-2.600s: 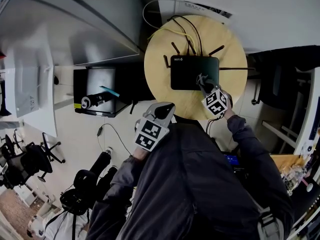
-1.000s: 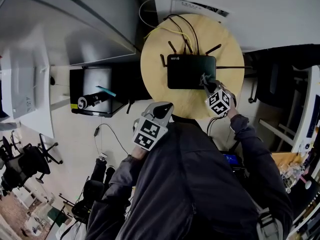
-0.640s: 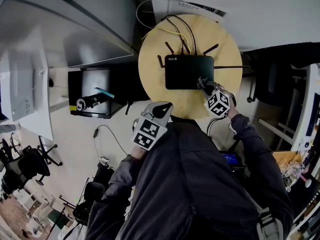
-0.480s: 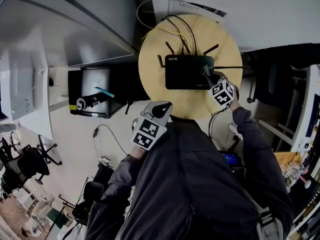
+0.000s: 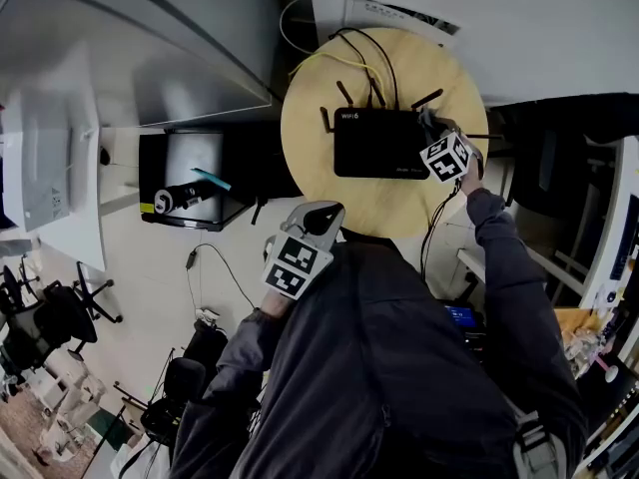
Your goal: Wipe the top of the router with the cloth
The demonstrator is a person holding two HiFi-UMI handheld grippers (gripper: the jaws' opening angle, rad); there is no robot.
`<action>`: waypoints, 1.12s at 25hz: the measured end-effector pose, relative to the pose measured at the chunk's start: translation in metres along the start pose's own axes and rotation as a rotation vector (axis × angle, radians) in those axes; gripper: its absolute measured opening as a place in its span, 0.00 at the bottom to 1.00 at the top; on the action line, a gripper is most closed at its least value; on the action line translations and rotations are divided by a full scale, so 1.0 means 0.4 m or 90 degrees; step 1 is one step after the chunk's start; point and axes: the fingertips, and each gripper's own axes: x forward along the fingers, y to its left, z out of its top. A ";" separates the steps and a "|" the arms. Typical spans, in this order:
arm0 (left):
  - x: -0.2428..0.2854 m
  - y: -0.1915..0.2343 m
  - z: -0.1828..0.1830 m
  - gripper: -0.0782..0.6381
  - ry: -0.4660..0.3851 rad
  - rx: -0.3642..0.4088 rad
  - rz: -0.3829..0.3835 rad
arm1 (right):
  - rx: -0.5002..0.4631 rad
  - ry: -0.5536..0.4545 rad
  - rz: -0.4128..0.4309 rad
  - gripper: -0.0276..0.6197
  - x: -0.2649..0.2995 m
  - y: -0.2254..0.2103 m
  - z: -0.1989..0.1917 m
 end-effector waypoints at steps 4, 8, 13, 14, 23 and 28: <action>0.006 -0.002 0.002 0.11 0.000 0.004 -0.006 | -0.003 0.005 0.033 0.08 -0.023 0.048 -0.023; 0.011 0.000 0.007 0.11 0.001 0.011 -0.012 | -0.006 0.001 0.045 0.08 -0.051 0.113 -0.056; 0.010 -0.003 0.005 0.11 0.006 0.016 -0.020 | -0.006 -0.010 0.052 0.08 -0.097 0.192 -0.089; 0.011 -0.005 0.005 0.11 0.007 0.017 -0.022 | -0.004 -0.013 0.051 0.08 -0.104 0.204 -0.097; 0.010 -0.005 -0.002 0.11 0.011 0.024 -0.031 | 0.039 -0.022 0.071 0.08 -0.137 0.285 -0.128; 0.008 -0.005 0.004 0.11 0.008 0.034 -0.031 | 0.199 -0.062 0.064 0.09 -0.118 0.204 -0.157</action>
